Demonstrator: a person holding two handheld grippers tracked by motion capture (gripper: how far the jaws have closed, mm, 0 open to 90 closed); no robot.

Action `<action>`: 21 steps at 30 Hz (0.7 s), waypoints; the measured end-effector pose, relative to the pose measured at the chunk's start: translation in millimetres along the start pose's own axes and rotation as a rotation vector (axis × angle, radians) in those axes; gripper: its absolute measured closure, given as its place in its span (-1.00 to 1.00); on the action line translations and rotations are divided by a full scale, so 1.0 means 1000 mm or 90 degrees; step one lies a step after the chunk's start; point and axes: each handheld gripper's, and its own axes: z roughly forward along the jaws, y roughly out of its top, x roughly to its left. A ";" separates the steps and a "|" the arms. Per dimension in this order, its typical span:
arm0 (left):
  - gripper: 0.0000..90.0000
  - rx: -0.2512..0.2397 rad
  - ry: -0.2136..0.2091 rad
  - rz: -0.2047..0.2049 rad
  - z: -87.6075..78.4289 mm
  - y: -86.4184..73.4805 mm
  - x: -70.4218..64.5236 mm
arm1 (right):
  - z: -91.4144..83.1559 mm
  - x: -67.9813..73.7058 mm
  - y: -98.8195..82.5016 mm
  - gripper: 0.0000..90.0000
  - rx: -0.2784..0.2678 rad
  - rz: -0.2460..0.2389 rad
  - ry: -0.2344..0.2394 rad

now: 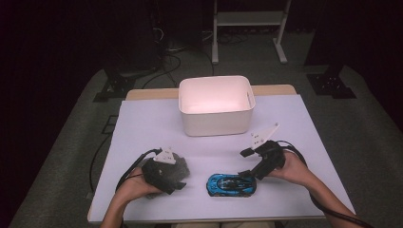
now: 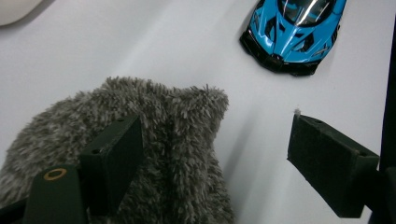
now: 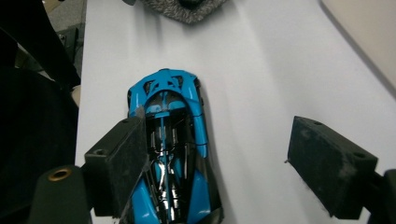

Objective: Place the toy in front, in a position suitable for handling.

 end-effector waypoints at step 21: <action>-0.77 -0.020 0.017 -0.012 -0.010 -0.004 0.005 | -0.022 -0.030 0.064 -0.59 -0.011 -0.035 -0.028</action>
